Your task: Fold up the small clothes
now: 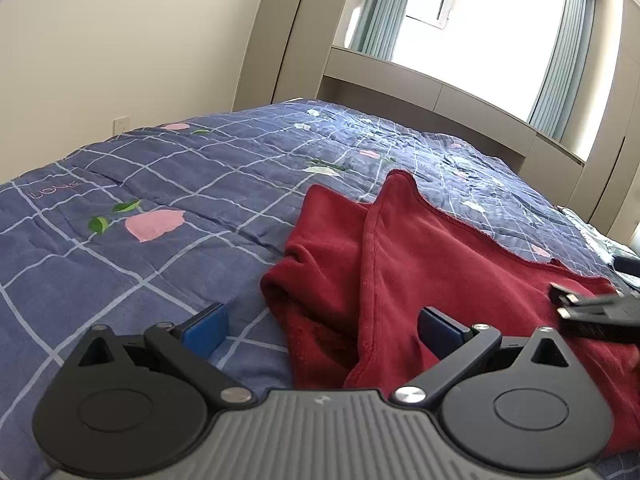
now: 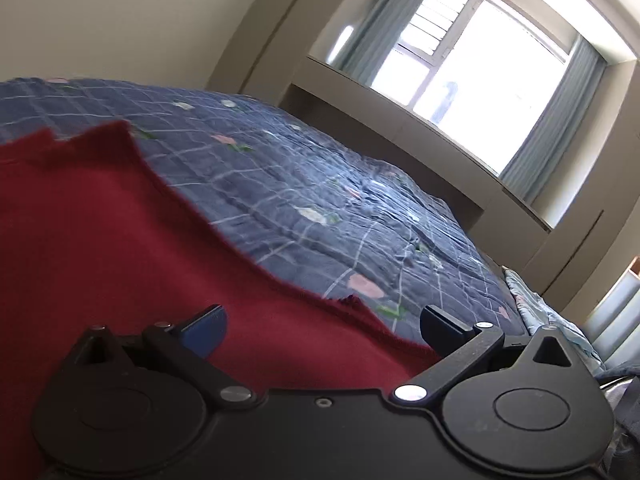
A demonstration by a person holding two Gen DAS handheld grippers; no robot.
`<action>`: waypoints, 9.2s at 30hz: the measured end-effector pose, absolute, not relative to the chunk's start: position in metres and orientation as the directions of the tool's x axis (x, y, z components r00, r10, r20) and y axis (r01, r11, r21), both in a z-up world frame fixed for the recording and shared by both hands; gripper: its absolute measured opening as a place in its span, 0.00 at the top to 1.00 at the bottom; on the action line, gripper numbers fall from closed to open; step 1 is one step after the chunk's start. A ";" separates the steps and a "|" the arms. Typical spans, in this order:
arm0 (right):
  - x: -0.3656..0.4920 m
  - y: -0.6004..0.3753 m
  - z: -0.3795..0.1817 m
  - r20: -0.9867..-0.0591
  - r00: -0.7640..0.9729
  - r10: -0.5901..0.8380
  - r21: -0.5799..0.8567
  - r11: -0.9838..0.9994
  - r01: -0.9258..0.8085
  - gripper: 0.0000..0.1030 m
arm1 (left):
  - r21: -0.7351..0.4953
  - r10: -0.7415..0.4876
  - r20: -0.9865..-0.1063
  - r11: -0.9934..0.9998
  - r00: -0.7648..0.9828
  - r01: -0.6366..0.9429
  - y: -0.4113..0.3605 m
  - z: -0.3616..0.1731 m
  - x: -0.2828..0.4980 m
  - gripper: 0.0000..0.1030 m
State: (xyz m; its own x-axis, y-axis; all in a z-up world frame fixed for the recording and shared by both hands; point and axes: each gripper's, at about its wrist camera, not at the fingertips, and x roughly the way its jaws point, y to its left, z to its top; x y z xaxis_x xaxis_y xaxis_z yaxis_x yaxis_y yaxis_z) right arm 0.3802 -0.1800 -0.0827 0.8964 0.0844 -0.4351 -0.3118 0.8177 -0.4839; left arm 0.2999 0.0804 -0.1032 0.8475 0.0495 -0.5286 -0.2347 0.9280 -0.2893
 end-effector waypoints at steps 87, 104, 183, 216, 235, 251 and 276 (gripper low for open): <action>0.202 -0.389 -0.093 -0.492 0.870 -0.034 -0.223 0.971 -0.088 0.00 | -0.260 -0.546 -0.331 0.837 0.770 0.481 -0.171 0.023 0.333 0.94; 0.167 -0.426 -0.097 -0.496 0.868 -0.018 -0.099 0.994 -0.036 0.00 | -0.152 -0.564 -0.577 0.785 0.591 0.600 -0.236 -0.032 0.317 0.92; 0.419 -0.431 -0.097 -0.593 0.802 0.067 0.138 0.990 0.019 0.01 | -0.487 -0.357 -0.532 0.871 0.768 0.067 -0.084 -0.095 0.391 0.00; 0.419 -0.410 -0.083 -0.557 0.809 0.189 0.051 0.980 -0.193 0.01 | -0.509 -0.370 -0.521 0.858 0.769 0.067 -0.082 -0.098 0.392 0.01; 0.349 -0.432 -0.095 -0.555 0.775 0.304 0.362 0.926 -0.104 0.01 | -0.455 -0.351 -0.543 0.887 0.763 0.085 -0.080 -0.094 0.368 0.01; 0.346 -0.459 -0.102 -0.428 0.744 0.512 0.583 0.786 -0.205 0.00 | -0.501 -0.488 -0.604 0.847 0.630 0.176 -0.081 -0.085 0.420 0.00; 0.364 -0.462 -0.094 -0.515 0.692 0.506 0.661 0.749 -0.056 0.55 | -0.509 -0.519 -0.652 0.840 0.552 0.189 -0.088 -0.068 0.426 0.29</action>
State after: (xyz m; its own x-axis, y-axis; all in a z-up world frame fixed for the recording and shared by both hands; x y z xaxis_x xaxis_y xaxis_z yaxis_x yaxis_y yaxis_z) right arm 0.3640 -0.4621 -0.0942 0.6920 0.5060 -0.5148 -0.0560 0.7487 0.6605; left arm 0.4261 -0.0880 -0.0677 0.5523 -0.5194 -0.6521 0.1887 0.8398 -0.5090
